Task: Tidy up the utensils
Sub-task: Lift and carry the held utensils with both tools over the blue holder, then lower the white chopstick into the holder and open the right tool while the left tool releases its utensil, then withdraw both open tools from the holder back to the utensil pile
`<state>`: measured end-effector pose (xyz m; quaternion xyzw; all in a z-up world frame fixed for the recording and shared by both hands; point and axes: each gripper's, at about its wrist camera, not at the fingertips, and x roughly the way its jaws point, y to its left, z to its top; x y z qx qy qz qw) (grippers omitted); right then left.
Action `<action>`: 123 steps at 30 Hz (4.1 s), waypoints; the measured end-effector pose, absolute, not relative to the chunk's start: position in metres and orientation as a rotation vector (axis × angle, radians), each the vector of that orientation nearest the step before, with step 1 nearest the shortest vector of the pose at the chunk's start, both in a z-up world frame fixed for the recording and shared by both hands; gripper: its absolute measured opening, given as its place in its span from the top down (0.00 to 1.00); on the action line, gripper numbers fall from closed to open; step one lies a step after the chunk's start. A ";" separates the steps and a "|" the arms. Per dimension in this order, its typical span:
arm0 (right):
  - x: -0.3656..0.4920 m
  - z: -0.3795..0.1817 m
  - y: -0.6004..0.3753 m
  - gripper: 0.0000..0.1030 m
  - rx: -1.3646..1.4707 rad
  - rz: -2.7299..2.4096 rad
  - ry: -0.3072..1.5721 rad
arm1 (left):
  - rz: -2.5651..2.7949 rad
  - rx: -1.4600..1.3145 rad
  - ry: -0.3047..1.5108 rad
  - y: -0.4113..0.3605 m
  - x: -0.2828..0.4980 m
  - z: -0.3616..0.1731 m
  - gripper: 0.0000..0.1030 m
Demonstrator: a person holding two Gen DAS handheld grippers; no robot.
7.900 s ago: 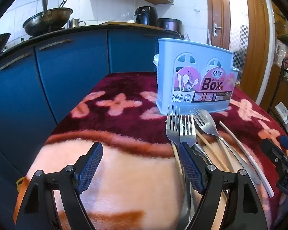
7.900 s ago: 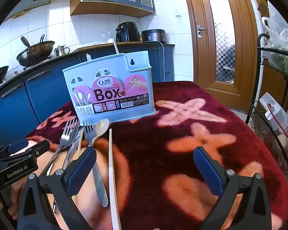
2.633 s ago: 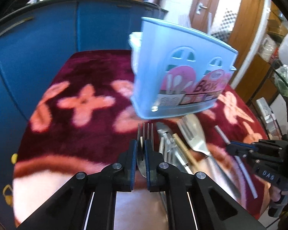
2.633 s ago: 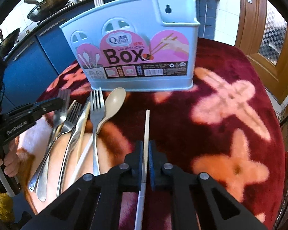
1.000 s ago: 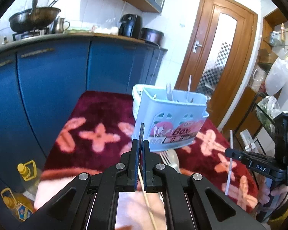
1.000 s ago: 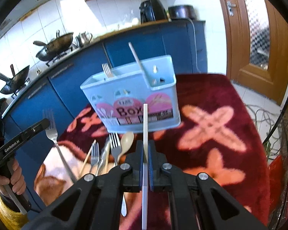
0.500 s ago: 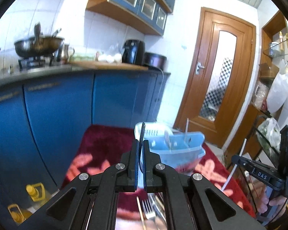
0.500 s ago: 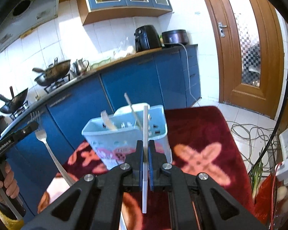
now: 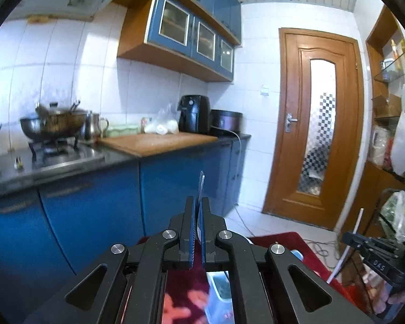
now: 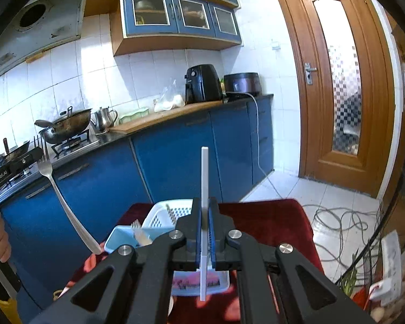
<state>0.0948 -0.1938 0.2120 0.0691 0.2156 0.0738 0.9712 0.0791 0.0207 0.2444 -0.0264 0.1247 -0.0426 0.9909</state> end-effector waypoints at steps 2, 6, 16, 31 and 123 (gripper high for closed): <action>0.104 0.213 -0.193 0.94 0.139 0.143 0.427 | -0.076 -0.040 0.245 0.018 0.087 0.246 0.97; 0.121 0.211 -0.188 0.94 0.137 0.125 0.409 | -0.067 -0.015 0.249 0.012 0.109 0.236 0.97; 0.150 0.194 -0.184 0.94 0.149 0.074 0.365 | -0.121 0.030 0.321 -0.006 0.148 0.192 0.97; 0.163 0.142 -0.173 0.94 0.126 0.104 0.489 | -0.217 0.019 0.424 -0.021 0.157 0.140 0.97; 0.015 0.051 -0.179 0.69 0.311 0.207 0.847 | -0.176 -0.078 0.975 0.000 0.051 0.015 0.68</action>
